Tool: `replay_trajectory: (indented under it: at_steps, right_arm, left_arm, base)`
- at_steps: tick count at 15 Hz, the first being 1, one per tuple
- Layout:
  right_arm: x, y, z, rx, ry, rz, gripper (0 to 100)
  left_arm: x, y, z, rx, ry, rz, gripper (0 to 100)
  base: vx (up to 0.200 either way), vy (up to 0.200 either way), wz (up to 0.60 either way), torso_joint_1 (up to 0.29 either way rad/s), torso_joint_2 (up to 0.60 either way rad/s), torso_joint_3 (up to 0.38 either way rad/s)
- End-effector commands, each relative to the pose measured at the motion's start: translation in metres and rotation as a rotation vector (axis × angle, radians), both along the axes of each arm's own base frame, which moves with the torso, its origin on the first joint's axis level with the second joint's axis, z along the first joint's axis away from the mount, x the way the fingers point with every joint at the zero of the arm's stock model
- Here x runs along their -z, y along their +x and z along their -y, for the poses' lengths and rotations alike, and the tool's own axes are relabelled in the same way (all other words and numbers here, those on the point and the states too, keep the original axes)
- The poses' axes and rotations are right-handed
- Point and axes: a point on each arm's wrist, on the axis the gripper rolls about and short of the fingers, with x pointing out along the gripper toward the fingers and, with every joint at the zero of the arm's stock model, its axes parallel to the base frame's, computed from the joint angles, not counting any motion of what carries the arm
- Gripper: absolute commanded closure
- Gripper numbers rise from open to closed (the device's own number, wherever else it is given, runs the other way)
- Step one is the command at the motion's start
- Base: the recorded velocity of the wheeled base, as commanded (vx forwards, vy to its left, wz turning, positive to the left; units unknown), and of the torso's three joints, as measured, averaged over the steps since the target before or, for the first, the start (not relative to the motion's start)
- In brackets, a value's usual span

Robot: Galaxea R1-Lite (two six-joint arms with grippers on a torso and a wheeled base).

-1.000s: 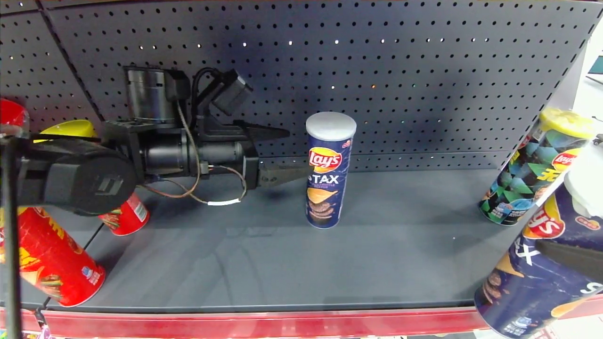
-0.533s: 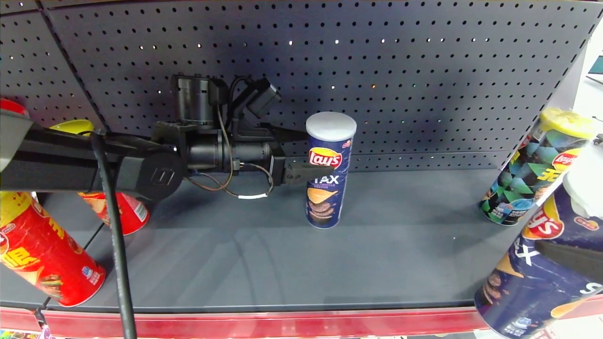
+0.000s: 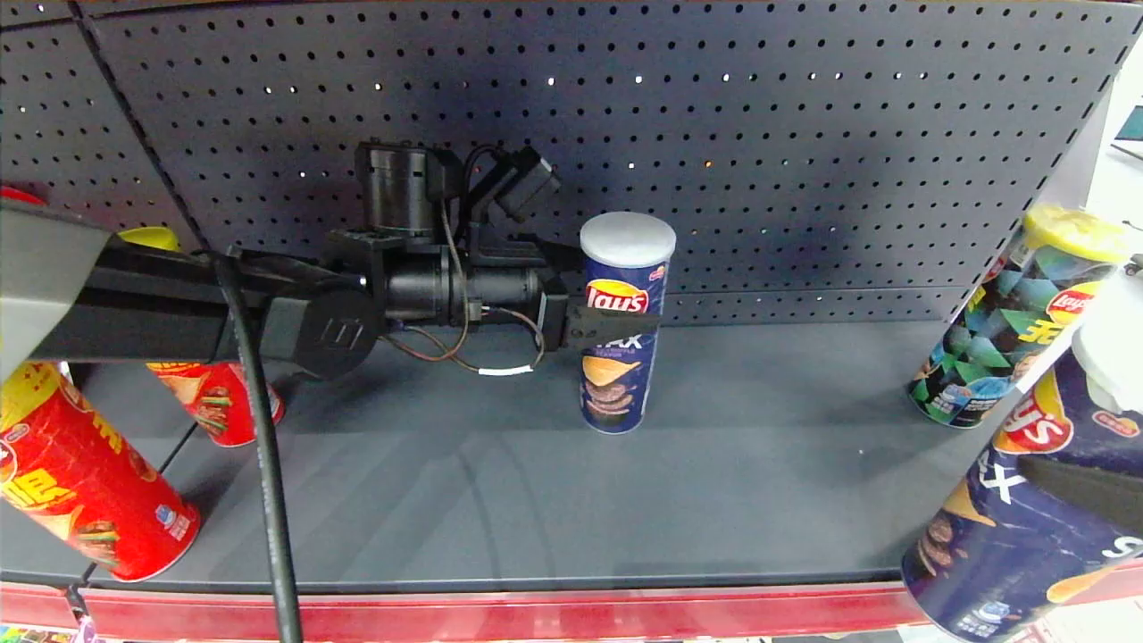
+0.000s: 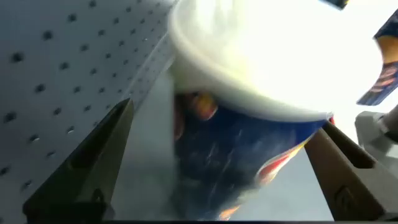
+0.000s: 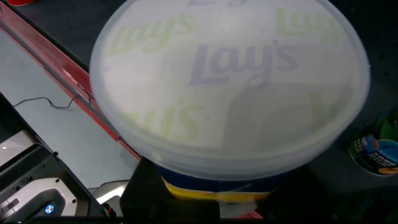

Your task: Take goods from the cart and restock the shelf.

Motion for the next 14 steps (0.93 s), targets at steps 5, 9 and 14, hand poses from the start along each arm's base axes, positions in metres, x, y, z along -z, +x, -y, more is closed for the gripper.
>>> replay_trajectory:
  at_steps: [5, 9, 14]
  right_arm:
    - [-0.002, -0.002, 0.001, 0.003, 0.003, 0.012, 100]
    - [-0.002, -0.003, 0.001, 0.008, 0.002, 0.014, 100]
    - [-0.003, -0.004, 0.002, 0.011, 0.004, 0.020, 100]
  left_arm:
    - [-0.004, 0.004, 0.010, 0.004, -0.014, 0.017, 0]
    - [-0.001, 0.002, 0.016, 0.007, -0.007, 0.008, 100]
    - [0.000, -0.014, 0.009, 0.012, 0.006, -0.019, 100]
  base:
    - [0.000, 0.000, 0.00, 0.000, 0.00, 0.000]
    - [0.000, 0.000, 0.00, 0.000, 0.00, 0.000]
    - [0.000, 0.000, 0.00, 0.000, 0.00, 0.000]
